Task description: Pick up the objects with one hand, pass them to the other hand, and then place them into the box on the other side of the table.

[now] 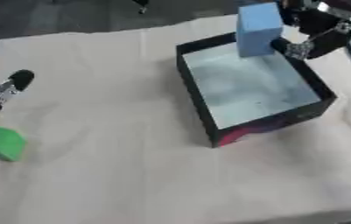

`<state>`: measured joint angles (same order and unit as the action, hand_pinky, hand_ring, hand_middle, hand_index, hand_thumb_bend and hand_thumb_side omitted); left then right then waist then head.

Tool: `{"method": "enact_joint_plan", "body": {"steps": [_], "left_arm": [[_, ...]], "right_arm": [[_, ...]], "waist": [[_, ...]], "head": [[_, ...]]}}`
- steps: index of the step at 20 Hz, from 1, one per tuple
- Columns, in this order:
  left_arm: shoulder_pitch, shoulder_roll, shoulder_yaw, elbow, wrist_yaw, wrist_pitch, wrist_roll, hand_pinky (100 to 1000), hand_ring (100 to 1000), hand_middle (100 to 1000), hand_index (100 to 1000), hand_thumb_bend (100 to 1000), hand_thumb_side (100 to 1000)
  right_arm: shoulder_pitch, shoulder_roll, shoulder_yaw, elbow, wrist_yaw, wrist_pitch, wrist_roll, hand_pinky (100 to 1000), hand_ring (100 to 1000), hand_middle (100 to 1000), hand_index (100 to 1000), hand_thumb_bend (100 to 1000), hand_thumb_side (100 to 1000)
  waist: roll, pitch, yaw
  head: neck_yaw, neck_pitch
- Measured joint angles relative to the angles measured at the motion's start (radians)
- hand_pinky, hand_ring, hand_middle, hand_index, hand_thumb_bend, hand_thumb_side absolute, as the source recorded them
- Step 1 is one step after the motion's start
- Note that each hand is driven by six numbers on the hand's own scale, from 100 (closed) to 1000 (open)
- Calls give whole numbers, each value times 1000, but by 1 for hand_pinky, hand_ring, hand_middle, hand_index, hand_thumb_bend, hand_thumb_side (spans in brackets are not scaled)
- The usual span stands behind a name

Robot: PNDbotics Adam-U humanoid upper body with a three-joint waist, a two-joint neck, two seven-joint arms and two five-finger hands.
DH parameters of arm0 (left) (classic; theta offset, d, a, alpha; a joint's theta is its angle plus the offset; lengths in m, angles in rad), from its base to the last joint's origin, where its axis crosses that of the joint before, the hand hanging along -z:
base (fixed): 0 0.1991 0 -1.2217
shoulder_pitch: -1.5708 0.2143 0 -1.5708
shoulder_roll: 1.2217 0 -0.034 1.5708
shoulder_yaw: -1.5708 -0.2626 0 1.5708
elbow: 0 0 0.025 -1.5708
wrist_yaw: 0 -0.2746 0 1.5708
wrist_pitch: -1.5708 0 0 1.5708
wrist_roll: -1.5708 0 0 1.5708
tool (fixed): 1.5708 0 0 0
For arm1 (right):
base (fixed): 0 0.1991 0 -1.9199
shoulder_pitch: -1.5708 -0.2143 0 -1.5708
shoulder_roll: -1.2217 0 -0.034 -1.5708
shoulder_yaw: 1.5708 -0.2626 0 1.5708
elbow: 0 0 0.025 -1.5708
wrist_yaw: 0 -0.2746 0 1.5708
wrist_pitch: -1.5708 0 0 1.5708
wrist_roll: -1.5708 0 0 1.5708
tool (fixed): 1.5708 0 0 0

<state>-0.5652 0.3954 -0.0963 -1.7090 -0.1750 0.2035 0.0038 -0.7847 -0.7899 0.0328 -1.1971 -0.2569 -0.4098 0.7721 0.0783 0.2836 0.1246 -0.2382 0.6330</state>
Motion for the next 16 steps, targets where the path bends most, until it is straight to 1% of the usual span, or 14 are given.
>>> {"method": "enact_joint_plan", "body": {"steps": [1, 3, 4, 5, 6, 7, 8, 9, 10, 12, 13, 14, 16], "left_arm": [[1, 0, 0, 0, 1, 0, 1, 845, 741, 729, 868, 673, 415], [1, 0, 1, 0, 3, 0, 3, 845, 741, 730, 867, 675, 416], [1, 0, 1, 0, 3, 0, 4, 845, 741, 730, 867, 676, 416], [1, 0, 1, 0, 4, 0, 4, 845, 741, 730, 868, 676, 417], [1, 0, 1, 0, 4, 0, 5, 845, 741, 730, 868, 675, 418], [2, 0, 1, 0, 4, 1, 5, 845, 741, 730, 868, 675, 418], [2, 0, 1, 0, 5, 0, 5, 845, 741, 730, 868, 676, 419], [3, 0, 1, 0, 5, 0, 6, 845, 741, 730, 868, 676, 419], [3, 0, 1, 0, 5, 0, 6, 845, 742, 731, 868, 677, 418], [3, 0, 1, 0, 5, 0, 6, 846, 742, 731, 869, 679, 417], [3, 0, 2, 0, 5, 0, 7, 846, 742, 731, 869, 679, 417], [3, 0, 2, 0, 5, -1, 7, 848, 743, 732, 871, 680, 415], [3, 0, 4, 0, 5, -1, 7, 850, 743, 733, 873, 678, 414]], "right_arm": [[-1, 0, 0, 14, 7, -3, -2, 972, 1000, 437, 848, 100, 187], [-4, 1, 0, 40, 22, -9, -7, 980, 1000, 470, 902, 100, 192], [-6, 2, 0, 51, 28, -11, -9, 987, 1000, 519, 956, 100, 194], [-8, 3, 0, 59, 35, -13, -11, 994, 1000, 575, 1000, 122, 204], [-8, 3, 0, 64, 42, -14, -13, 1000, 1000, 641, 1000, 184, 209], [-9, 3, 0, 66, 49, -15, -14, 1000, 1000, 683, 1000, 219, 210], [-11, 3, 0, 68, 57, -17, -15, 1000, 1000, 743, 1000, 279, 195], [-13, 3, 0, 69, 65, -19, -18, 1000, 1000, 761, 1000, 298, 180], [-14, 3, 0, 69, 74, -23, -21, 1000, 1000, 822, 1000, 351, 129], [-15, 3, -1, 69, 96, -33, -31, 1000, 1000, 884, 1000, 362, 100], [-15, 3, -1, 69, 109, -39, -37, 1000, 1000, 884, 1000, 362, 100], [-15, 3, -4, 70, 122, -46, -45, 1000, 1000, 926, 1000, 369, 100], [-15, 3, -10, 76, 146, -63, -62, 1000, 1000, 946, 1000, 389, 100]], "waist": [[0, 0, 0], [0, 0, 3], [0, 0, 5], [0, 0, 6], [0, 0, 6], [0, 0, 6], [0, 0, 6], [0, 0, 6], [0, 0, 6], [0, 0, 5], [0, 0, 5], [0, 0, 5], [0, 0, 5]], "head": [[-3, -3], [-5, -3], [-6, -3], [-7, -3], [-8, -3], [-8, -3], [-8, -3], [-8, -3], [-8, -3], [-7, -3], [-5, -3], [-3, -3], [2, -3]]}}
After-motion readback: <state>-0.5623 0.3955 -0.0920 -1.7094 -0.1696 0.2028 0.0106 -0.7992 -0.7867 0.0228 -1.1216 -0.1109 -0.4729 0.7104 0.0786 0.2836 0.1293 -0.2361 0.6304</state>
